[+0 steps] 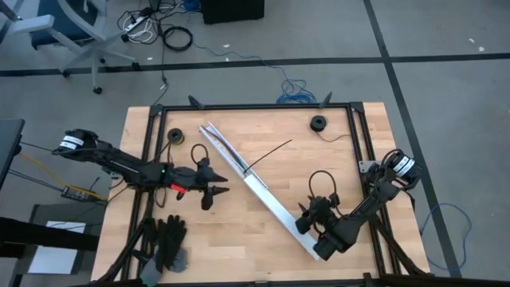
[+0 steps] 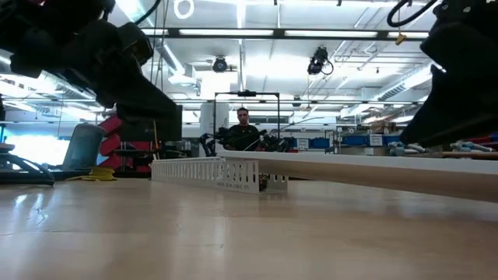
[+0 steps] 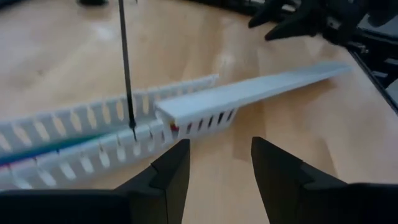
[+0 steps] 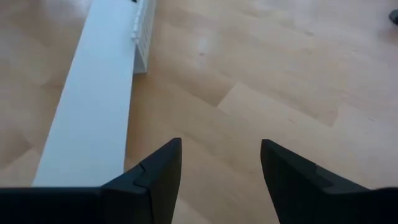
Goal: Ziptie cables
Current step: Close the white cable duct
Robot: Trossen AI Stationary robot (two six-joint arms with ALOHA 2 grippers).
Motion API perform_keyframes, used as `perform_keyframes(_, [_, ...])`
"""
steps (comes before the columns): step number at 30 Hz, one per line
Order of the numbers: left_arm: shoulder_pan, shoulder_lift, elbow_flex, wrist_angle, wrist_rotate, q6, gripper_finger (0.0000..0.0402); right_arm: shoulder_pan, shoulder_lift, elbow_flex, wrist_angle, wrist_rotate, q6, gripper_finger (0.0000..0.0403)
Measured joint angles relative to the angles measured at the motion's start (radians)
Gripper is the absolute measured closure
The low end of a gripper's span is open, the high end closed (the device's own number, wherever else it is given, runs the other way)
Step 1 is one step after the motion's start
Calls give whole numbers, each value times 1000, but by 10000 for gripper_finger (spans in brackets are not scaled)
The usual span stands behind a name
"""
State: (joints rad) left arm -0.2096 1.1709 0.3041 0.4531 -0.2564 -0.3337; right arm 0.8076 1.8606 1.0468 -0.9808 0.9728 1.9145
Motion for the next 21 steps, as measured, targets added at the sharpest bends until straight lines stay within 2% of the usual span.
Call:
perform_keyframes(6, [0,0,0,61,-31,146,255,5,0,-8,88,44,14,217])
perform_keyframes(12, [24,0,0,17,-75,91,255,23,0,-8,160,108,-53,225])
perform_keyframes(21, [31,0,0,-22,-73,5,254,37,-48,-47,48,65,-81,242])
